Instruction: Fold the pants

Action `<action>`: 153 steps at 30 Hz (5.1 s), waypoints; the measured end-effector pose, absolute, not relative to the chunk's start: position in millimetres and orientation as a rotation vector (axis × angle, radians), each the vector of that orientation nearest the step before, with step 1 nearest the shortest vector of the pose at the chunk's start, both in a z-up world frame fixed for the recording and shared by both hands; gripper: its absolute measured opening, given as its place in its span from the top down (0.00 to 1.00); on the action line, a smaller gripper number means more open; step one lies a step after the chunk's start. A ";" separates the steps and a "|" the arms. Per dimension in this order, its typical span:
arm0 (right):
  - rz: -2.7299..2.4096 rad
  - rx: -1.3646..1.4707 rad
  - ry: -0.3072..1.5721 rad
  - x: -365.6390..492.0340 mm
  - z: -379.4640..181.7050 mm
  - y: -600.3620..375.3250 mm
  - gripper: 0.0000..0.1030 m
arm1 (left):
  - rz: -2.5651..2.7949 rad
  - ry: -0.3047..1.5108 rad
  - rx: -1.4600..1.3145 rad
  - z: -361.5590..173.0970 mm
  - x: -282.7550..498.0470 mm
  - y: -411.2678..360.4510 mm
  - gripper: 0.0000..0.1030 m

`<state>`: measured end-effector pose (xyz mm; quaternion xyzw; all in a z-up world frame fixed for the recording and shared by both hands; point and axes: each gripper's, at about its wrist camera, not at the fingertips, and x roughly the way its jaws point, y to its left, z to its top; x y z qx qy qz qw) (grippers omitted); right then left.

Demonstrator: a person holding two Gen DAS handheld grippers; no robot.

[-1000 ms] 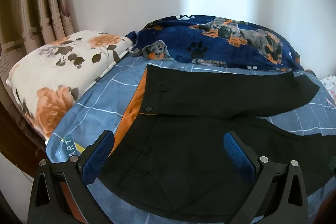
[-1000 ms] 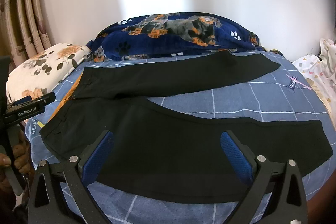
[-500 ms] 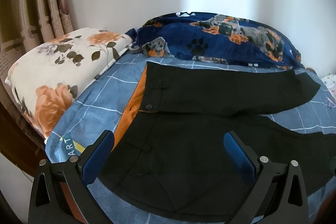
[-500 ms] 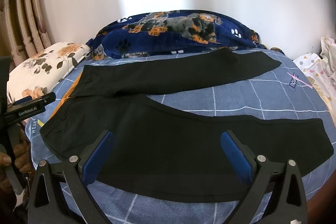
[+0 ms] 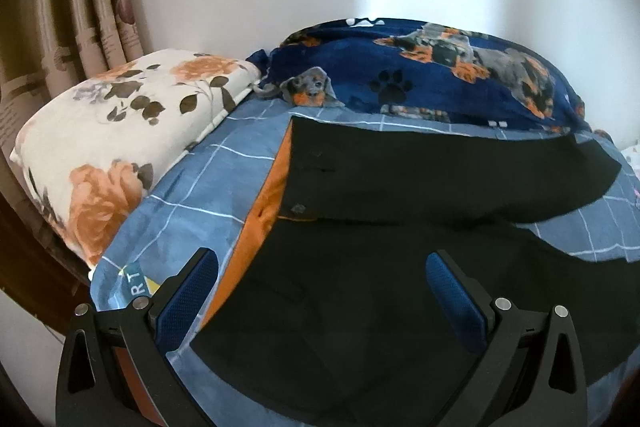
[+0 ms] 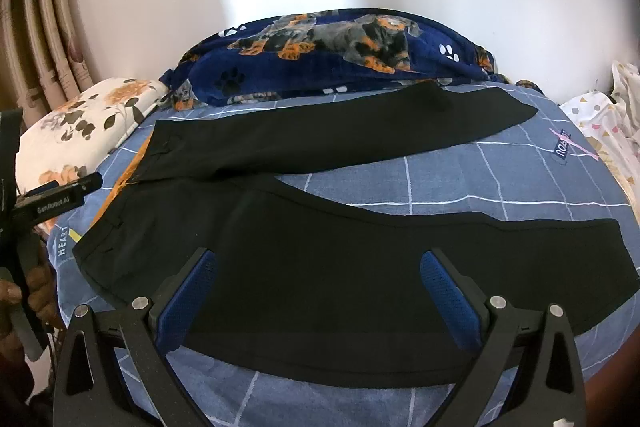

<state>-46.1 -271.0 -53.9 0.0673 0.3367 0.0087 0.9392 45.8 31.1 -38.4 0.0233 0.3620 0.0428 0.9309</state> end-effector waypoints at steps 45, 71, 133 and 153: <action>-0.030 0.111 0.902 24.0 -94.3 -261.5 0.01 | -0.311 1.023 -0.109 -123.2 351.0 149.8 0.21; 0.185 0.775 0.840 122.6 -58.8 -359.0 0.01 | -0.463 0.673 -0.195 -27.7 178.4 118.1 0.92; 0.108 1.056 1.121 -22.9 -175.5 -355.7 0.97 | -0.165 0.990 -0.234 -117.3 21.4 183.8 0.80; 0.148 1.122 1.098 -26.7 -184.0 -356.5 0.96 | -0.346 0.882 -0.112 -81.6 35.2 104.1 0.67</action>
